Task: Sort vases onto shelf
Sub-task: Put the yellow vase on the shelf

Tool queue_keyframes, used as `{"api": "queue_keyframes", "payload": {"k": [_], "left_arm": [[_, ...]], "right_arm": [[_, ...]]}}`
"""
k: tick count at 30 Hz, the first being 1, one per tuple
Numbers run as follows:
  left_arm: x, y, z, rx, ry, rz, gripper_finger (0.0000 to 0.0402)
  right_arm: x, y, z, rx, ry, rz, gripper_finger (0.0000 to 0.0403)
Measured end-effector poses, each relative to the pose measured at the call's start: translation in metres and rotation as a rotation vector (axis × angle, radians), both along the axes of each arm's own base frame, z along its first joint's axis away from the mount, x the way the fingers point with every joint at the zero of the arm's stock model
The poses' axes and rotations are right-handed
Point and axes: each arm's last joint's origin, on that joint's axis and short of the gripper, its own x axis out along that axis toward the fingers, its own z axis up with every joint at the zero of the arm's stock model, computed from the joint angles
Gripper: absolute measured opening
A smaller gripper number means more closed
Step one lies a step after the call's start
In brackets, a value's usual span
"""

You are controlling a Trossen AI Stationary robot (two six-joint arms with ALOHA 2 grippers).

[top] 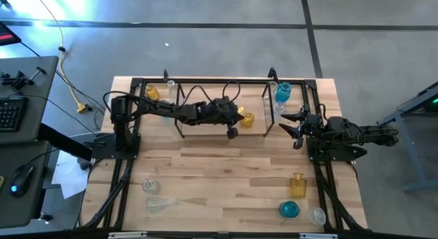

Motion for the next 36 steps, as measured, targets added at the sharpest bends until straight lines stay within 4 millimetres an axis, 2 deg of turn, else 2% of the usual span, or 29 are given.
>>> {"api": "queue_keyframes", "payload": {"k": [10, 15, 22, 36], "left_arm": [[0.019, -0.003, 0.02, 0.02, -0.004, -0.069, 0.0], [0.026, -0.003, 0.02, 0.028, 0.004, -0.062, 0.0], [0.023, -0.003, 0.023, 0.079, 0.044, -0.022, 0.0], [0.023, -0.01, 0.019, 0.047, 0.052, -0.051, 0.0]], "right_arm": [[0.0, 0.0, 0.0, 0.0, 0.0, 0.004, 0.017], [0.0, 0.0, 0.0, 0.007, -0.002, 0.004, 0.017], [0.0, 0.0, -0.001, 0.007, 0.006, 0.007, 0.017], [0.0, 0.0, -0.004, 0.004, 0.035, 0.01, 0.017]]}}
